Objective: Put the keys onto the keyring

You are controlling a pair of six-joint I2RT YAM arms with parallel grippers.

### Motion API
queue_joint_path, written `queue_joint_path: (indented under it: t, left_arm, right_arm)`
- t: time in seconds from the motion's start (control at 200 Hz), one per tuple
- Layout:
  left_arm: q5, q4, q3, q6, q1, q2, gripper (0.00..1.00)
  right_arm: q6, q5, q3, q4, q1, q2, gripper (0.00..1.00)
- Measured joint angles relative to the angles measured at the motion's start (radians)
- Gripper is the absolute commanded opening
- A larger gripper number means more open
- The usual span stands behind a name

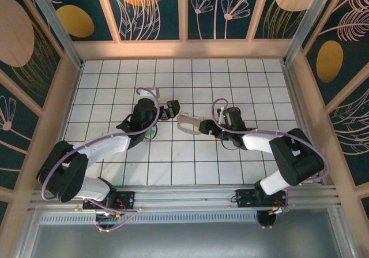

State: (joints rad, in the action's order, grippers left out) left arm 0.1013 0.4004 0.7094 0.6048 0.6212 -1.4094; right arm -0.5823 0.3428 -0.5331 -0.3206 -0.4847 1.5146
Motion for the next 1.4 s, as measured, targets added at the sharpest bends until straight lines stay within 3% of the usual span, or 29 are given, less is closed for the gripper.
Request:
queue_joint_path:
  t: [1.401]
  left_arm:
    - [-0.026, 0.015, 0.000, -0.001, 0.000, -0.021, 0.99]
  right_arm:
    - [0.027, -0.004, -0.143, -0.015, 0.008, 0.140, 0.78]
